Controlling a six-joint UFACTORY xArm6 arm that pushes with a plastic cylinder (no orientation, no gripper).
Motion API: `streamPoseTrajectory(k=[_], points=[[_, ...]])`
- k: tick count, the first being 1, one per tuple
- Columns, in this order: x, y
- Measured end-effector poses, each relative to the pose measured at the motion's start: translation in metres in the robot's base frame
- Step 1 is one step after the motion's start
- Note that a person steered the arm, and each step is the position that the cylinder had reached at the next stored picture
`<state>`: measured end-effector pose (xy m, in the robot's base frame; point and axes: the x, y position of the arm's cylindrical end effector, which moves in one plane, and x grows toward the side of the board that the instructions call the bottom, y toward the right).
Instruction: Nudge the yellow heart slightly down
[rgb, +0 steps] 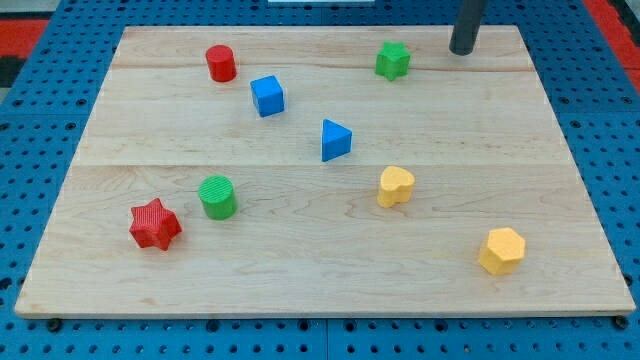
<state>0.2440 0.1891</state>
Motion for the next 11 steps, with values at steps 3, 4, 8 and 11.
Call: streamPoseTrajectory(k=[3,4,8,11], points=[[0.028,0.003],[0.089,0.005],[0.178,-0.106],[0.222,-0.182]])
